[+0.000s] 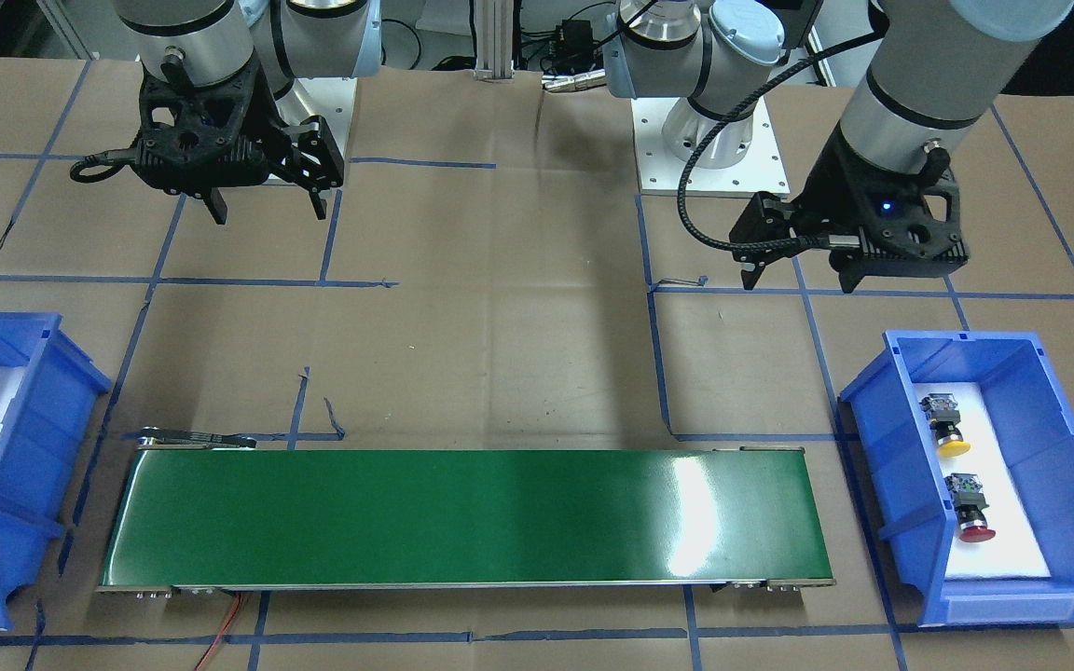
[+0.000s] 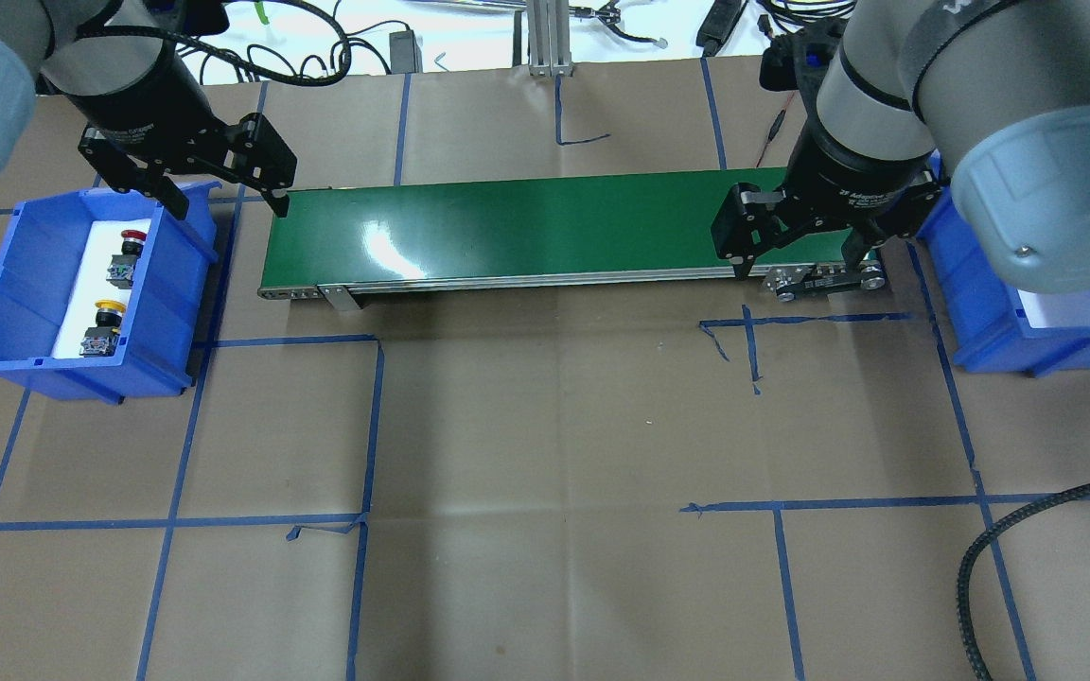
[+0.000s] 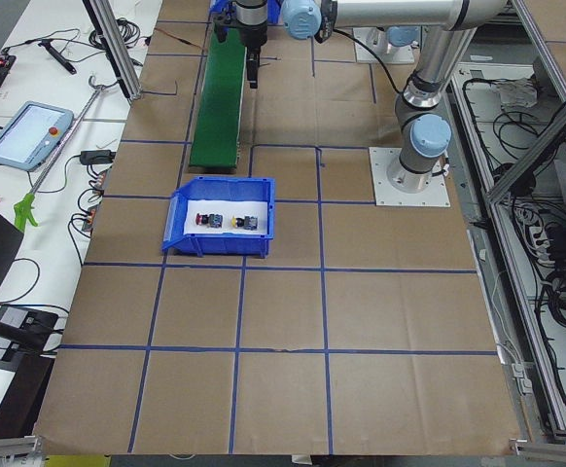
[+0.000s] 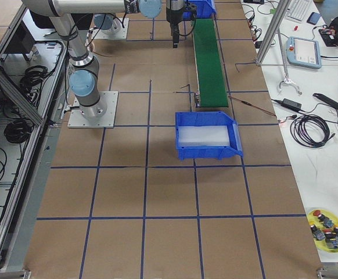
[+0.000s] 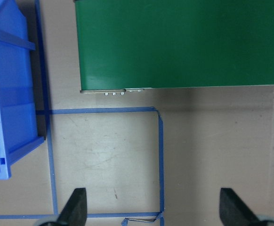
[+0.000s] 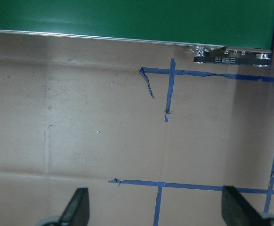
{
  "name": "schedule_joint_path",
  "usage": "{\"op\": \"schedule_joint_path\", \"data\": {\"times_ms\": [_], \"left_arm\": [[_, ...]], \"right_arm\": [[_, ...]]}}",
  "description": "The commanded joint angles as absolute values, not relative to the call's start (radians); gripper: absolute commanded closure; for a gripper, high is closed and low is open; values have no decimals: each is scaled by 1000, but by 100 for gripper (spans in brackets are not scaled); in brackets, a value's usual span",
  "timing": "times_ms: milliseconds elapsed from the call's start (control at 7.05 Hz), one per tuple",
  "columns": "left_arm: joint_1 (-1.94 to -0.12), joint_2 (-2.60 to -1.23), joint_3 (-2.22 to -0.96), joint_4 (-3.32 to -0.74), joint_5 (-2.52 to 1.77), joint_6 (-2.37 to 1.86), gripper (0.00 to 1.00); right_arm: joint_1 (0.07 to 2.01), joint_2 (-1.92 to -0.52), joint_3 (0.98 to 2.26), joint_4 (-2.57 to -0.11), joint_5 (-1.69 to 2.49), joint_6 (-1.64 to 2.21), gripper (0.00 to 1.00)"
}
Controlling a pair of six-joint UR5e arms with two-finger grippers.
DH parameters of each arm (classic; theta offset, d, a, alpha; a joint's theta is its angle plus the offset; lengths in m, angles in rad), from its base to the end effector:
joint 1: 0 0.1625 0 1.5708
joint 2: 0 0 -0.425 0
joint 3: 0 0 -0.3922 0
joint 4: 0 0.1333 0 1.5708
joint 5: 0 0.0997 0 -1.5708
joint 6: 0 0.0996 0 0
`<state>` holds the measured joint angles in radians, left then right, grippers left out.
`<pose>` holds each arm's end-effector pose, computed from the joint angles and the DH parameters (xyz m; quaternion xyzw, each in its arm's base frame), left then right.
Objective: Transport two buttons from left to right
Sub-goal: 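Move the left gripper over the blue bin holding the buttons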
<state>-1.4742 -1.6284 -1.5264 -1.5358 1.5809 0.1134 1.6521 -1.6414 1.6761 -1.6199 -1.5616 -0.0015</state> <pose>-0.0817 -0.5288 0.4842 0.0083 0.9999 -0.0103 0.0062 0.1714 -0.4507 0.4747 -0.0414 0.9991 -0.0070 0.0049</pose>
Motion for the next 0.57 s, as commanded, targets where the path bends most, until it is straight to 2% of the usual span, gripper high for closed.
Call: {"op": "schedule_joint_path", "data": {"times_ms": [0, 425], "left_arm": [[-1331, -1626, -1519, -1531, 1601, 255, 0], [-1059, -1629, -1523, -1535, 1597, 485, 0]], "right_arm": [[1652, -1638, 1678, -1620, -1562, -2, 0], [1652, -1638, 1678, -1620, -1562, -2, 0]]}}
